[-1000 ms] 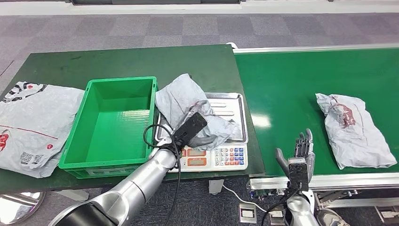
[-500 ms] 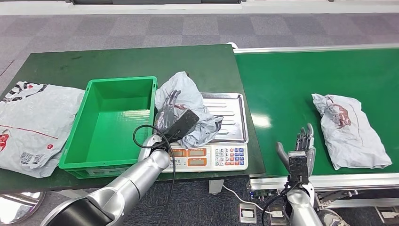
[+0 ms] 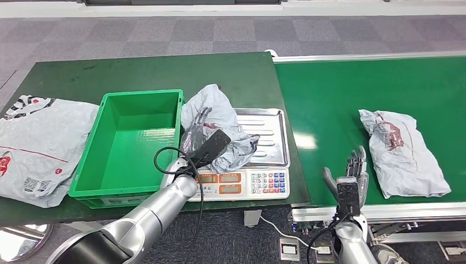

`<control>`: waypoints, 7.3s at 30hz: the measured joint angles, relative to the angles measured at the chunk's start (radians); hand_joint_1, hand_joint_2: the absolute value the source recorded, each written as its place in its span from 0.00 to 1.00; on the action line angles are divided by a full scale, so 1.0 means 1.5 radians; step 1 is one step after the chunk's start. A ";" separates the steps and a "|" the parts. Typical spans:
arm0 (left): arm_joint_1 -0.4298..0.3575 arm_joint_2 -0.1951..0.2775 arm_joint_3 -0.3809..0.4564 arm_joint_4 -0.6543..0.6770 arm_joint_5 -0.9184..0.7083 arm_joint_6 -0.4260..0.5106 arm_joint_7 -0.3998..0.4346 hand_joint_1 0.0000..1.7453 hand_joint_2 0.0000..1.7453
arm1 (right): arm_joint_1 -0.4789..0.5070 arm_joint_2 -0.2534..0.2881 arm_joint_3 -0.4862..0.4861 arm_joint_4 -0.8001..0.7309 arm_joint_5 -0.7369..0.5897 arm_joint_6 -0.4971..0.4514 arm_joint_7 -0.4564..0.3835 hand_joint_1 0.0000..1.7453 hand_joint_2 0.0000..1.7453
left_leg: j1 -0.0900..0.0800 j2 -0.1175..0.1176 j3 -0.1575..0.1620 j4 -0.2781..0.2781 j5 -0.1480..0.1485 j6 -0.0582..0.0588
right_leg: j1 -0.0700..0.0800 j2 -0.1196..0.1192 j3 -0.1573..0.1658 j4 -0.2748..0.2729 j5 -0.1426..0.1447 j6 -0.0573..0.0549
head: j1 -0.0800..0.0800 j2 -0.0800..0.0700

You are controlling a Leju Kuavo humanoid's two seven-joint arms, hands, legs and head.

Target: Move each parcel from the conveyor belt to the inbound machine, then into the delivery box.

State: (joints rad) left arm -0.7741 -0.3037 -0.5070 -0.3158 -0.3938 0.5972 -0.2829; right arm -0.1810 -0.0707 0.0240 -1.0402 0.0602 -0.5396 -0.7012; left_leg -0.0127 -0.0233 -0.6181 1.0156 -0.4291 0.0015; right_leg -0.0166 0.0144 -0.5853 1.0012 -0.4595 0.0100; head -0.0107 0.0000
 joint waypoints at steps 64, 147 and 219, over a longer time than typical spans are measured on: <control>-0.012 0.018 0.267 -0.308 -0.348 0.066 -0.269 1.00 1.00 | 0.003 0.006 0.001 0.010 0.000 -0.103 0.000 0.00 1.00 | 0.001 0.002 0.001 0.000 0.000 -0.001 | 0.001 0.002 0.000 0.001 0.000 -0.001 | 0.000 0.000; -0.084 0.125 0.421 -0.177 -0.210 -0.383 -0.151 0.00 0.00 | 0.036 0.015 -0.005 0.001 0.035 -0.063 0.000 0.00 1.00 | 0.002 0.003 0.001 0.000 0.001 -0.003 | 0.001 0.003 -0.001 0.001 0.002 -0.003 | 0.000 0.000; 0.202 0.051 0.246 -0.329 0.288 -0.575 -0.281 0.00 1.00 | -0.367 -0.131 0.186 0.458 0.534 0.522 0.469 0.50 1.00 | 0.000 0.002 0.001 0.000 0.002 0.001 | 0.000 0.002 0.000 0.000 0.003 0.000 | 0.000 0.000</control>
State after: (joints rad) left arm -0.4703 -0.2270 -0.1381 -0.8087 0.0389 -0.2653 -0.7046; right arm -0.7316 -0.2667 0.3025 -0.3535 0.8604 0.2440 0.0027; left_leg -0.0129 -0.0200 -0.6172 1.0159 -0.4268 0.0027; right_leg -0.0167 0.0174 -0.5856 1.0015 -0.4551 0.0101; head -0.0103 0.0000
